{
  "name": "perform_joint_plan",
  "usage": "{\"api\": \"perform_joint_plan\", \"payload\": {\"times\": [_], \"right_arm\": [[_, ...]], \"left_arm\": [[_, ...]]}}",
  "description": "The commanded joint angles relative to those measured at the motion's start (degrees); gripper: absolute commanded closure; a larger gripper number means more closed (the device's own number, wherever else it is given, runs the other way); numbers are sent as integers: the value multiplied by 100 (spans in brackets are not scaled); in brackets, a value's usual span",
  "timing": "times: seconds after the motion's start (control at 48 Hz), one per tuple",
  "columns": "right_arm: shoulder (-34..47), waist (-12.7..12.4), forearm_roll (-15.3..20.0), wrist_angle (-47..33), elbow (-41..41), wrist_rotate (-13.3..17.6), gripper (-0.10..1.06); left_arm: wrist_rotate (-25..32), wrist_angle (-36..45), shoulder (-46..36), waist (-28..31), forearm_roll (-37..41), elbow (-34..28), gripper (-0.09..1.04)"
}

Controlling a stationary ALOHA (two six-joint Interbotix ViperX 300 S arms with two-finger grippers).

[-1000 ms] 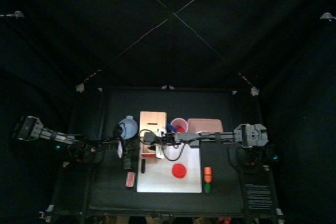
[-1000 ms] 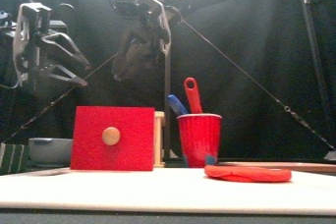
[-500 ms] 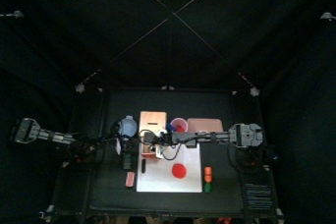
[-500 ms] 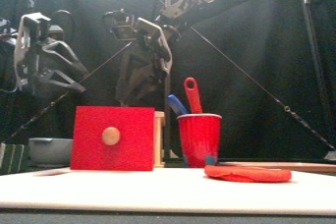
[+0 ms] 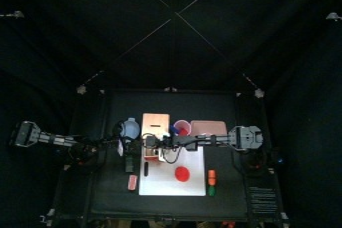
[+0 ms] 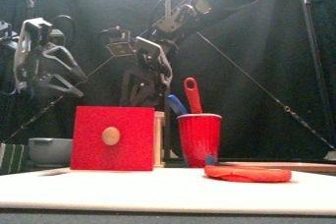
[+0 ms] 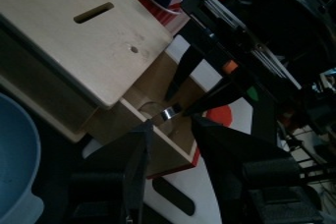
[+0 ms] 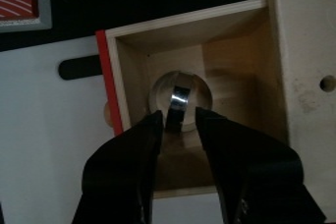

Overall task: Get the cutter from the drawer then cut the dough then place the extra dough in the bowl
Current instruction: Place the cutter on the board

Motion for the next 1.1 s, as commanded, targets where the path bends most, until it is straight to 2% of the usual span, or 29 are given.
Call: {"api": "perform_joint_plan", "payload": {"times": [0.021,0.146,0.354,0.667,0.875,1.104], "right_arm": [[-149,-26,0,-9,-149,9,38],[-211,-26,0,26,-229,0,39],[-554,-26,-272,237,-404,-9,39],[-1362,9,-290,246,-141,-9,39],[-2250,44,-132,264,694,-9,39],[-3164,246,448,0,2074,0,39]], "left_arm": [[-9,-18,0,18,18,-44,18],[-9,-26,-9,18,-18,-26,18],[-9,-26,-9,18,-26,-9,18],[-9,-26,-9,18,-26,9,18],[-9,-18,-9,18,-26,18,18],[-9,-26,-9,53,-26,-18,18]]}}
